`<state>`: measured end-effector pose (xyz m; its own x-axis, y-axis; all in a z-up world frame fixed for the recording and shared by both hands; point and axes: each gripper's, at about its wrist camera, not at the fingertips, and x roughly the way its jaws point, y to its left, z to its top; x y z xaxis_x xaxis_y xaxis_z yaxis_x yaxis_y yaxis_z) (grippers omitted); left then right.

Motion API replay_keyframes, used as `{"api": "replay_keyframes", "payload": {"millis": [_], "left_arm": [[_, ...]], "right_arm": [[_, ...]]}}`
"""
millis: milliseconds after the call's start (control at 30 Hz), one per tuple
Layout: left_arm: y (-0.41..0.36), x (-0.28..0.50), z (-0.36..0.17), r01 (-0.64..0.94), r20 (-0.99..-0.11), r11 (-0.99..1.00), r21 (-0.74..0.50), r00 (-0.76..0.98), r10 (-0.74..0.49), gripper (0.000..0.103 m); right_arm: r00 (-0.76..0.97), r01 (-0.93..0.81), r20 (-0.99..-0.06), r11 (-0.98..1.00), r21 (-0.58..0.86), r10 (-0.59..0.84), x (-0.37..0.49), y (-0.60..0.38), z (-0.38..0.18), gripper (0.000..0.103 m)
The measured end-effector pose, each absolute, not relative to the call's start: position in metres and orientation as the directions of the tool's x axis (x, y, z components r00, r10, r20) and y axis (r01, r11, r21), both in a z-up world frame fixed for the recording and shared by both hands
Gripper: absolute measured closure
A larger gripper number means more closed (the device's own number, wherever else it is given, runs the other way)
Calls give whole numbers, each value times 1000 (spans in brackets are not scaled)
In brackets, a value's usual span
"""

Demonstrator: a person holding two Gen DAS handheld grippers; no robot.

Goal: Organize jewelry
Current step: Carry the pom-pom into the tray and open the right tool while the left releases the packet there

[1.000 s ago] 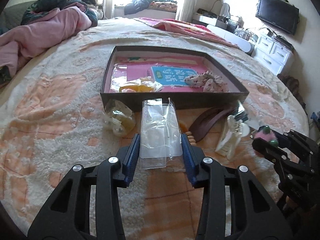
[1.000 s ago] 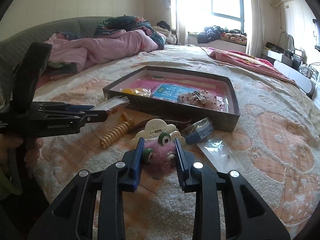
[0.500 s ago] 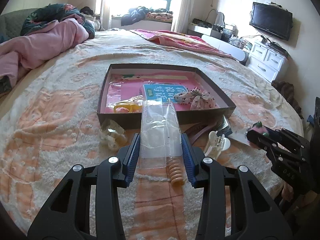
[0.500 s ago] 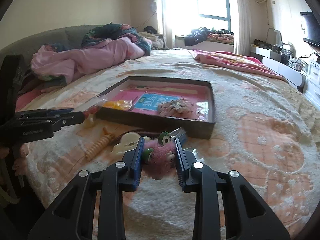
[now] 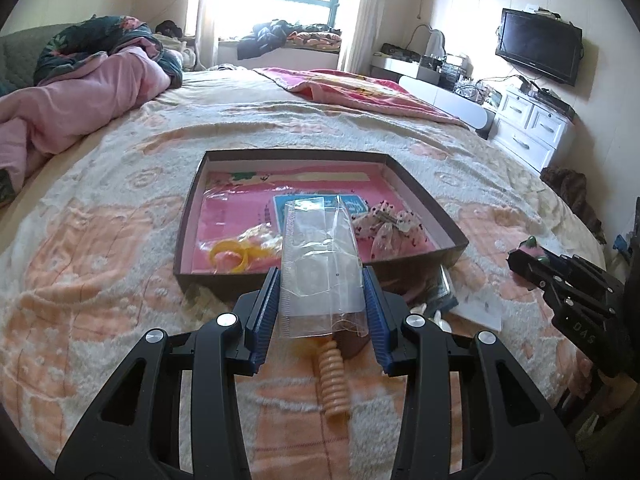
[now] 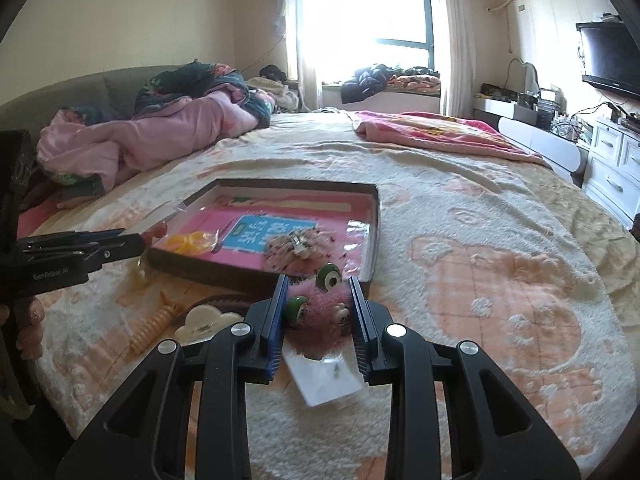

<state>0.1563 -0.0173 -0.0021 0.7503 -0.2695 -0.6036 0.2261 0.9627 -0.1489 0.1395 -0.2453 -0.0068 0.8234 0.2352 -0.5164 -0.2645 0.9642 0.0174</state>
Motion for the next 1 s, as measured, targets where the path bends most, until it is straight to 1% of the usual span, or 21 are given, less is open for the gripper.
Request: {"api": "replay_keyframes", "payload": {"millis": [367,500,733,1000], "left_arm": [[-36,195,0,247,-603,961,-123,750,-270,71],[-37,210,-2,242,-610,961,-134,744,-273,71],[-39,240,-9,234,-635,962,-140,724,-269,71],[-44,256,-25,240,-662,962,-129,702,-263,71]], "right_arm": [[819,-262,-515,964,56,252,169,-251,4,75],[811,-265,-523,962,67,260,178,-252,4,75],[803,-264,-542,963,53,250,196,-247,0,75],[787,-284,-563,958,31,252,228,-237,-4,75]]}}
